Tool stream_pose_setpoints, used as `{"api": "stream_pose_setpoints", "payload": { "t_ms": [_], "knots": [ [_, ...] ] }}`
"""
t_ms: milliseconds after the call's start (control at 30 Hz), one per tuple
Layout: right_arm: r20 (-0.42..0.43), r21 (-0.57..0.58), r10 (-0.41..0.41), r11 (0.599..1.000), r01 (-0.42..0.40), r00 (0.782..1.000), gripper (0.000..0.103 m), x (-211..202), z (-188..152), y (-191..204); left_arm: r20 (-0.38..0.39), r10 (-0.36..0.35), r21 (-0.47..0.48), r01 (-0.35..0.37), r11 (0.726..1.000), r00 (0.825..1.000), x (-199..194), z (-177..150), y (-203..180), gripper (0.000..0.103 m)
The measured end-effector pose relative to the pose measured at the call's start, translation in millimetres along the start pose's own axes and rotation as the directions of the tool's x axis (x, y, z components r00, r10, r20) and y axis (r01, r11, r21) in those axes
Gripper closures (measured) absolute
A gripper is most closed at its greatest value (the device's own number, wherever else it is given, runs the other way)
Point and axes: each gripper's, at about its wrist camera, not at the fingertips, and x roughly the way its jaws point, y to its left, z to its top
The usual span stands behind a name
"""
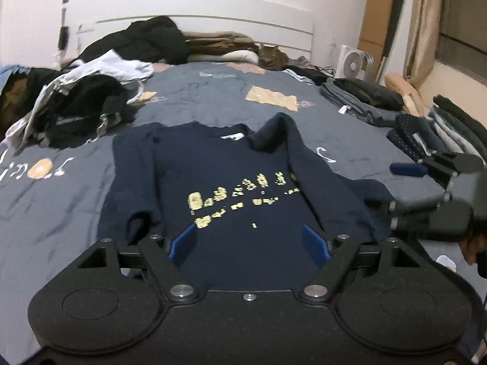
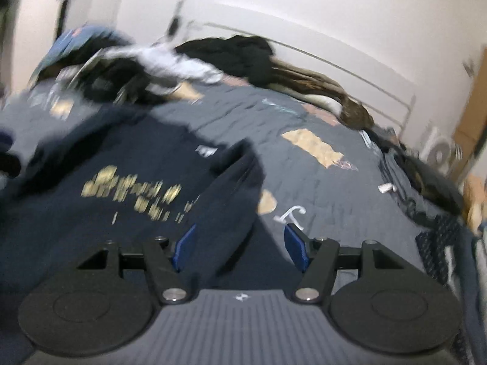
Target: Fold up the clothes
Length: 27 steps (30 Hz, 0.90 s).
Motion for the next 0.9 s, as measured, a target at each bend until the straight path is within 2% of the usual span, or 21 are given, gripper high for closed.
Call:
{"api": "stream_pose_setpoints", "payload": {
  "t_ms": [67,233,400,567,733,800,833,867,900],
  "knots": [
    [-0.011,-0.091,0.001,0.996,-0.002,1.000,0.040,-0.9,-8.4,15.5,-0.006,-0.035,-0.032,0.034,0.999,0.999,4.2,-2.7,0.7,0.028],
    [-0.044,-0.270,0.035,0.962,-0.046,0.998,0.040,5.8,-18.8,44.3,-0.015,-0.038,-0.037,0.037,0.999,0.999,8.8,-6.2,3.4,0.028],
    [-0.079,-0.462,0.050,0.883,-0.081,0.996,0.041,13.3,-25.0,67.7,-0.013,-0.054,-0.060,0.053,0.997,0.998,6.9,-7.7,8.0,0.028],
    [-0.093,-0.493,0.128,0.856,-0.158,0.987,0.040,-0.1,-22.8,67.0,-0.013,-0.057,-0.069,0.056,0.996,0.998,5.4,-7.1,10.9,0.028],
    [-0.123,-0.572,0.096,0.806,-0.150,0.988,0.040,9.8,-34.4,72.6,-0.014,-0.057,-0.074,0.056,0.996,0.998,5.4,-6.8,10.7,0.027],
    [-0.123,-0.596,0.083,0.791,-0.140,0.989,0.044,16.6,-38.6,73.8,-0.013,-0.057,-0.069,0.056,0.996,0.998,5.6,-6.5,9.7,0.027],
    [-0.118,-0.568,0.083,0.812,-0.136,0.990,0.057,18.5,-36.4,69.8,-0.013,-0.056,-0.066,0.055,0.996,0.998,5.8,-6.5,9.2,0.027],
    [-0.114,-0.525,0.085,0.840,-0.133,0.990,0.080,20.2,-32.6,63.9,-0.014,-0.055,-0.066,0.054,0.996,0.998,6.0,-6.6,9.2,0.027],
    [-0.110,-0.481,0.087,0.867,-0.130,0.990,0.087,22.0,-28.7,57.9,-0.015,-0.055,-0.068,0.053,0.996,0.998,6.3,-6.7,9.4,0.027]
  ]
}}
